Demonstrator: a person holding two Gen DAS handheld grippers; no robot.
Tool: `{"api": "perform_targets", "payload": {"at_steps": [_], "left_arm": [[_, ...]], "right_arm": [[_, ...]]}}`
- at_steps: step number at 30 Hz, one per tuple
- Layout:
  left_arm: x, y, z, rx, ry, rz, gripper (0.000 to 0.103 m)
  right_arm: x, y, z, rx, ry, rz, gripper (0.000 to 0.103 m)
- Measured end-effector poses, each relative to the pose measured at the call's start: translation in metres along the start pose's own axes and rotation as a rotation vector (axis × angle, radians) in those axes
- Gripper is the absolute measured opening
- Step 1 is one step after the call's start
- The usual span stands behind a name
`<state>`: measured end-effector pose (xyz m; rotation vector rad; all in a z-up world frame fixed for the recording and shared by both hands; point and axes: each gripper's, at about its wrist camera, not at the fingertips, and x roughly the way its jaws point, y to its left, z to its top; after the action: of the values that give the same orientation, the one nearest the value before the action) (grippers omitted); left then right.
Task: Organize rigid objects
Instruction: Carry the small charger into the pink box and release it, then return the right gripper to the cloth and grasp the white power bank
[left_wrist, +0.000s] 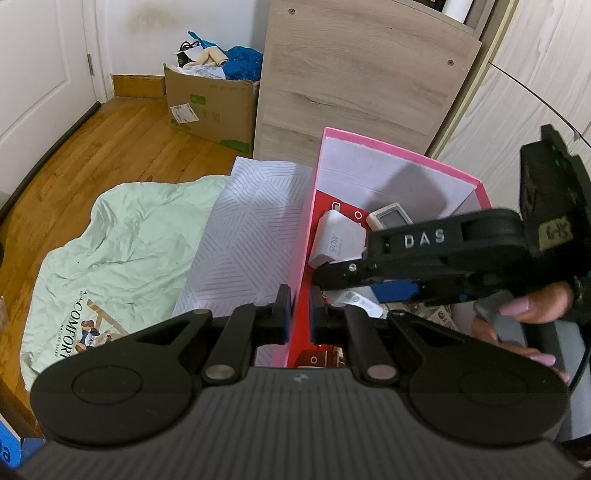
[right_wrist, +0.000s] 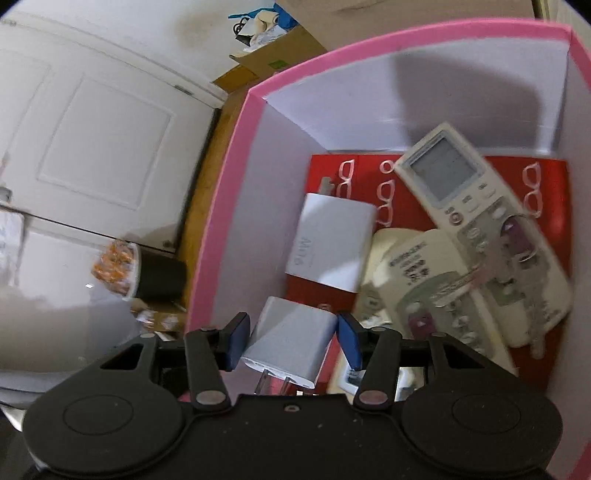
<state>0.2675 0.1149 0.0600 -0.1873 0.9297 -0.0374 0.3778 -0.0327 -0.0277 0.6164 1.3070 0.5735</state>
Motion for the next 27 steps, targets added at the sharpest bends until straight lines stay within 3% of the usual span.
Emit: {"api": "perform_targets", "payload": {"at_steps": [2,6,13,16,21,27], "left_arm": [[-0.001,-0.001,-0.001,0.002,-0.001,0.007,0.007],[-0.001,-0.01,-0.003,0.043,-0.011,0.046,0.007],[0.0,-0.01,-0.001,0.04,-0.011,0.052,0.007],[-0.001,-0.011,-0.001,0.046,-0.012,0.056,0.007],[0.001,-0.013,-0.001,0.05,-0.012,0.063,0.007],[0.001,-0.015,-0.001,0.052,-0.011,0.065,0.007]], "right_arm": [[-0.002,-0.005,0.004,0.047,0.002,0.019,0.064],[-0.022,-0.008,0.012,0.049,-0.041,0.055,0.065],[-0.094,0.012,0.013,-0.157,-0.152,0.046,0.065],[-0.125,0.011,0.014,-0.248,-0.215,-0.019,0.065],[-0.172,-0.002,0.011,-0.371,-0.351,-0.23,0.065],[-0.198,-0.037,0.014,-0.403,-0.387,-0.383,0.068]]}}
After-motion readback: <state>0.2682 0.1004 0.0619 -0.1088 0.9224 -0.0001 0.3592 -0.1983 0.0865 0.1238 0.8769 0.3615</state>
